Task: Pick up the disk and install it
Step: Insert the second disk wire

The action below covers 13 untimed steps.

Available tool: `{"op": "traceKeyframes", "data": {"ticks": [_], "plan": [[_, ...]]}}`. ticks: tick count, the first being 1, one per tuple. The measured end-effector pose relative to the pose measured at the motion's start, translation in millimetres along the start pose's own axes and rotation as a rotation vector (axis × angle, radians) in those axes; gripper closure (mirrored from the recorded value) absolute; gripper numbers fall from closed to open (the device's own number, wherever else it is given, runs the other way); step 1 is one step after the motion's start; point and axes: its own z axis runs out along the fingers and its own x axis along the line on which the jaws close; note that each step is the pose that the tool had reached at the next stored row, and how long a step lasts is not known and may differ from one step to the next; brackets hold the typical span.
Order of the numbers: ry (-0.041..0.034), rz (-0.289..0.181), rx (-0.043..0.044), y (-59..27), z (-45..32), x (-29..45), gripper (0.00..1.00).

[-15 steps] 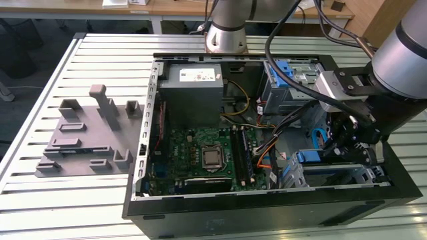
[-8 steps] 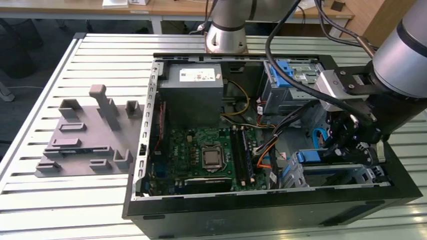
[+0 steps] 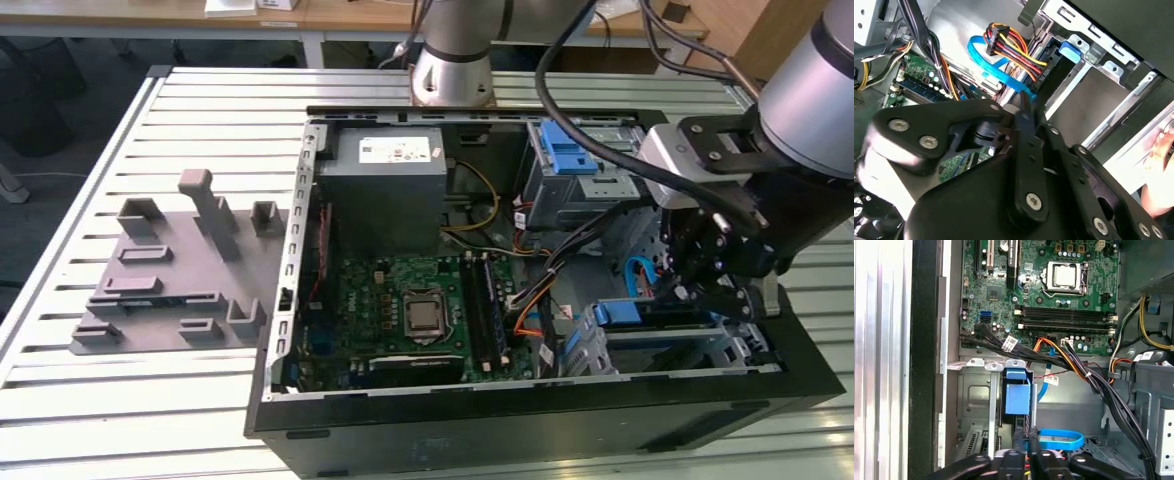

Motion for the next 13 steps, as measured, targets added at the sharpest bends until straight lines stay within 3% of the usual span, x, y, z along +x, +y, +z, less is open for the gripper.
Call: {"op": "traceKeyframes", "data": {"ticks": [2,13], "plan": [[0.0,0.0,0.0,0.0,-1.5,-0.1,0.89],[0.0,0.0,0.0,-0.1,-4.1,-0.2,0.89]]}}
